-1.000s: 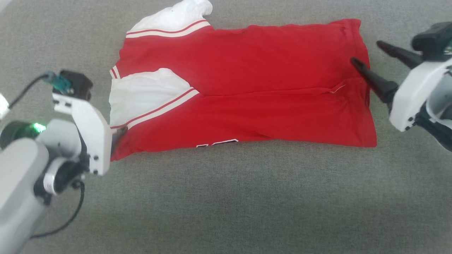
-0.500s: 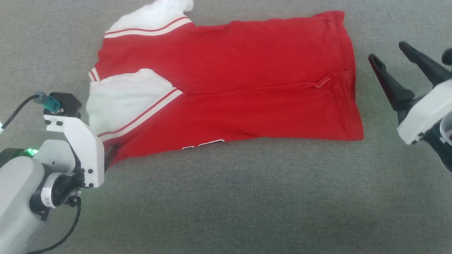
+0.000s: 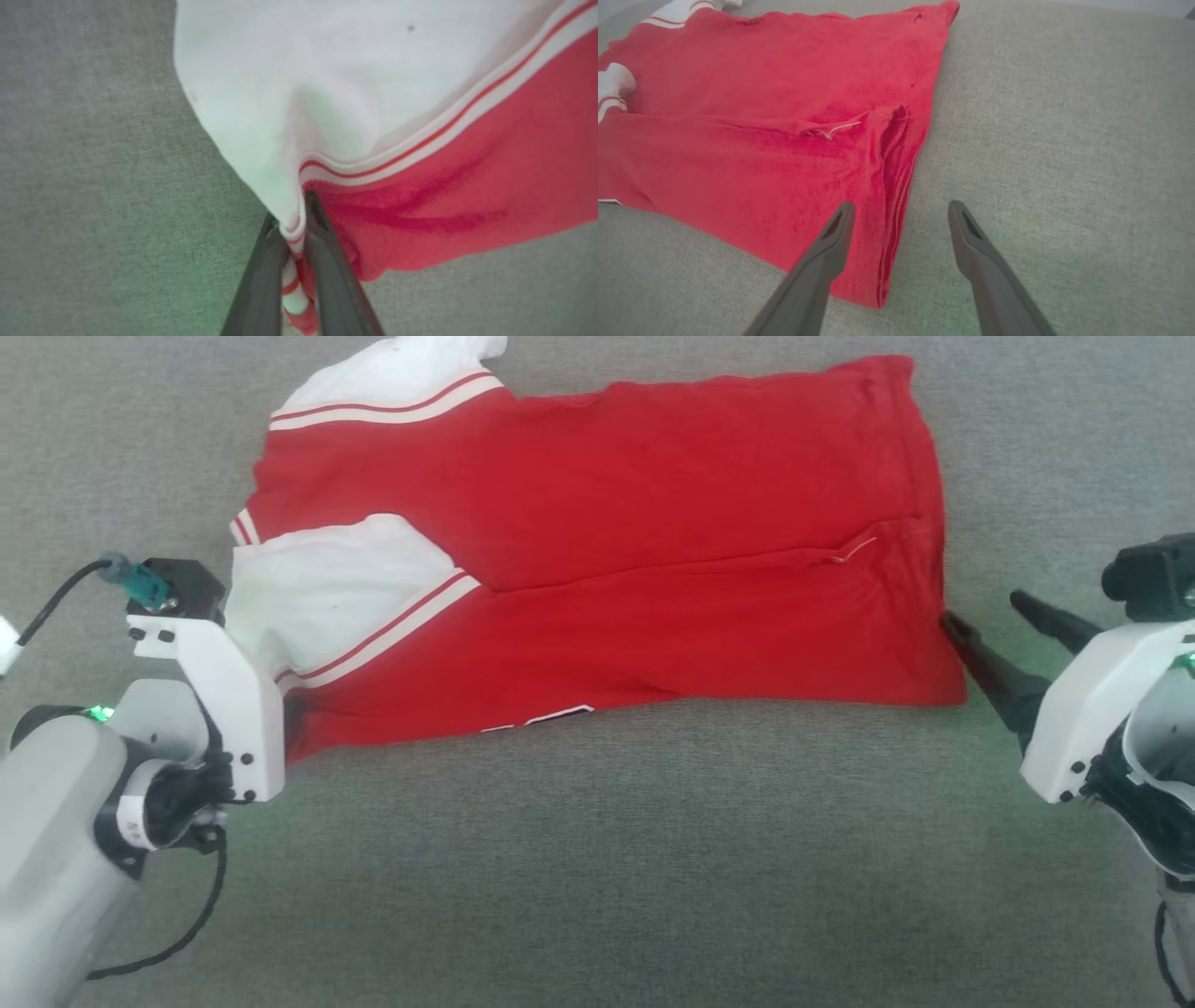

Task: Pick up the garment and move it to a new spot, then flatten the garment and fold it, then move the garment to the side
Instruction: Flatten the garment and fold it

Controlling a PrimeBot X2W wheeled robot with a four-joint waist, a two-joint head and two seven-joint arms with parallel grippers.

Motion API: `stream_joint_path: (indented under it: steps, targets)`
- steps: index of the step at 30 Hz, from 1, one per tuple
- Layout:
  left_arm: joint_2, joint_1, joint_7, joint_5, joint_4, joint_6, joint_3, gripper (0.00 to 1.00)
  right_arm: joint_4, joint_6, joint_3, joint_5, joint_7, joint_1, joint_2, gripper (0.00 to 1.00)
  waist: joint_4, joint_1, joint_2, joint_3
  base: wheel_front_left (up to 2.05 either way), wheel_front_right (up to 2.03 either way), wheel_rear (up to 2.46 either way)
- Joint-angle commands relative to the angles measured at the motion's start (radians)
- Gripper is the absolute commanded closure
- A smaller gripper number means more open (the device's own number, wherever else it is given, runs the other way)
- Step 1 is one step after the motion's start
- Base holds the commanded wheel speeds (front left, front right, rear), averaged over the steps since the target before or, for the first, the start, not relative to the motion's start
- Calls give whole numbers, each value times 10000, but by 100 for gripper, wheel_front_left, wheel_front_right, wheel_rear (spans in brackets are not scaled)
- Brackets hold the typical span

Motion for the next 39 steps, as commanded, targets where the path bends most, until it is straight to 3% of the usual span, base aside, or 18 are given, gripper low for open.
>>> stream_joint_path:
  steps: [1,11,18,19,20,21,30,39]
  targets:
    - [-338,143,-10,3,267,-136,-315,100,-77,0,-91,-67,495,95,170,0,148,0,-1,-6,0,0,0]
    - [-806,-193,-230,178,516,-538,-567,100,253,-1,-363,-793,3254,176,762,0,722,0,-1,74,0,0,0]
    - [-1094,-326,-416,199,705,-799,-667,100,1007,0,-174,-1082,4011,-84,977,0,904,0,-1,110,0,0,0]
    - [-1127,-346,-432,203,757,-813,-684,100,1125,0,-125,-1138,4057,-139,941,15,924,0,-1,112,0,0,0]
    - [-1154,-367,-458,204,807,-825,-695,100,1181,0,1,-1193,4065,-227,865,71,942,0,-1,115,0,0,0]
    - [-1169,-384,-483,198,858,-851,-699,100,1248,0,51,-1147,4031,-287,841,100,949,0,-1,117,0,0,0]
    - [-841,-421,-374,99,806,-815,-528,100,819,-4,-43,-878,4058,-759,313,100,861,0,-1,-61,0,0,0]
    - [75,-83,224,297,-662,-41,-508,100,-331,-4,-373,-557,4648,-305,-157,100,737,0,-1,-369,0,0,0]
